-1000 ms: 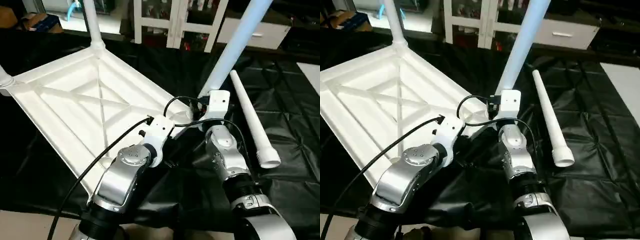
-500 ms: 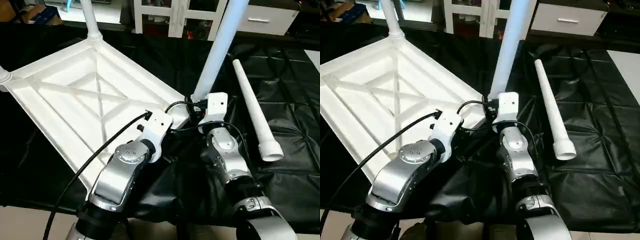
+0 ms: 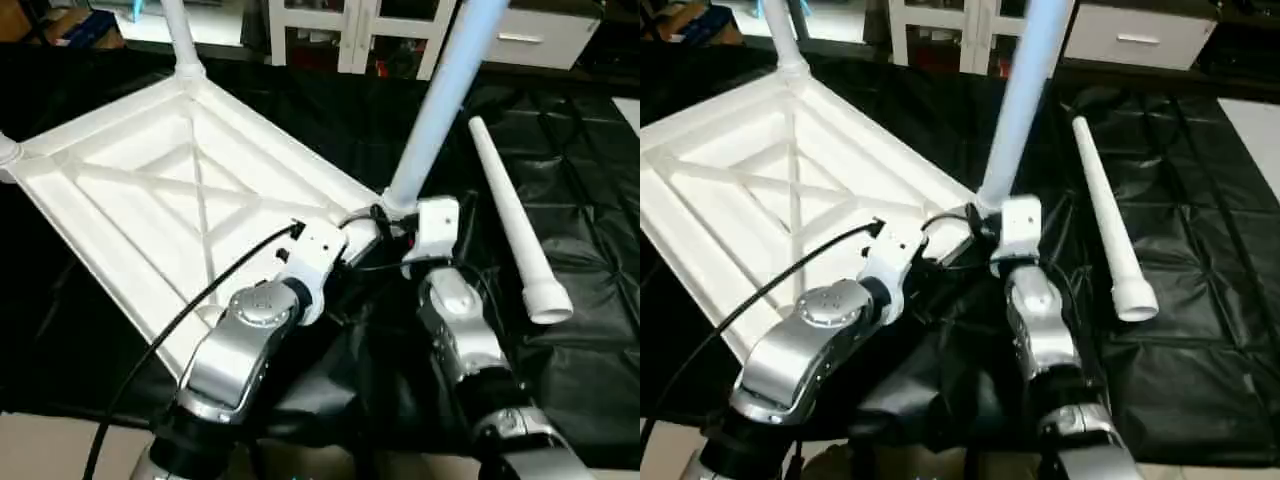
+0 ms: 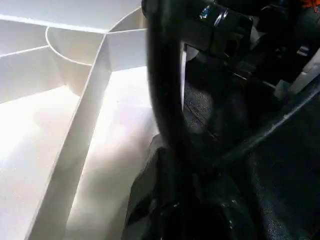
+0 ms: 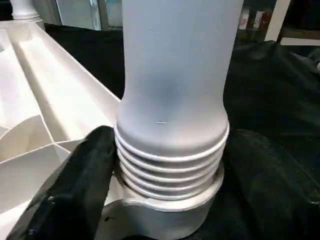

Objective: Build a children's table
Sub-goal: Insert table leg to table base

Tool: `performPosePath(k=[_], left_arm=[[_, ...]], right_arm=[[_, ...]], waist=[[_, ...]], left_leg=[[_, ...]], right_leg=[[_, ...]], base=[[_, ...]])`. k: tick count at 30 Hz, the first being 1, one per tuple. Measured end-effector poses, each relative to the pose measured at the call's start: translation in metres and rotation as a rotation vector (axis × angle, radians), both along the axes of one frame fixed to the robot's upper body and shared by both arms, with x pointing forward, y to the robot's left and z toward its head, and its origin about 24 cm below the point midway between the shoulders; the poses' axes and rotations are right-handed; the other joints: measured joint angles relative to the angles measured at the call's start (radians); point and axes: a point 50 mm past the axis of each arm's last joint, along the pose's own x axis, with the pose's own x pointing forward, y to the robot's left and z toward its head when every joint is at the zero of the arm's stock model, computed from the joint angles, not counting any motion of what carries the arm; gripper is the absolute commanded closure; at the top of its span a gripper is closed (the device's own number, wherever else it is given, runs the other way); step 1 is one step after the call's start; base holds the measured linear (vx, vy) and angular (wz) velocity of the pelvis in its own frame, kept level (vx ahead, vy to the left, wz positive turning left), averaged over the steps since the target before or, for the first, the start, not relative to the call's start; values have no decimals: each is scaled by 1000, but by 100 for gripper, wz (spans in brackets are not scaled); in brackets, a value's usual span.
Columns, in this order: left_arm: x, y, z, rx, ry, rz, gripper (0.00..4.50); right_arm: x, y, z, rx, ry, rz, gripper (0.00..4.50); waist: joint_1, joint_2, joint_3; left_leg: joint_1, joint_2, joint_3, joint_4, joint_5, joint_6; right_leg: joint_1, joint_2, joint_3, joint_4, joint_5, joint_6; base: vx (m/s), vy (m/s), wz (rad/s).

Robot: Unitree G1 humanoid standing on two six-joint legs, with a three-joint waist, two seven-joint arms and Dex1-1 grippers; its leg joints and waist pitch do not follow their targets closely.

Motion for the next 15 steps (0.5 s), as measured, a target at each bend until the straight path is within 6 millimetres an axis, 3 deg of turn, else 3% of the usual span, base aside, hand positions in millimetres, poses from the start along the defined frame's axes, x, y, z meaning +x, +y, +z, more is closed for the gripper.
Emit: performPosePath(k=[8, 15], left_arm=[[0, 1, 2, -2, -7, -2, 450], [1, 4, 4, 3, -29, 10, 450]], right_arm=[[-5, -2, 3, -13, -30, -5, 73], [-28, -17, 3, -23, -55, 21, 73]], waist=[[2, -1, 0], [-2, -9, 5]], left_leg=[[-5, 0, 8, 0, 0, 1], [-5, 0, 14, 3, 13, 11]], right_leg=[[-8, 0, 7, 0, 2, 1], [-14, 1, 16, 1, 22, 7]], base=[[0, 0, 0], [0, 0, 0]])
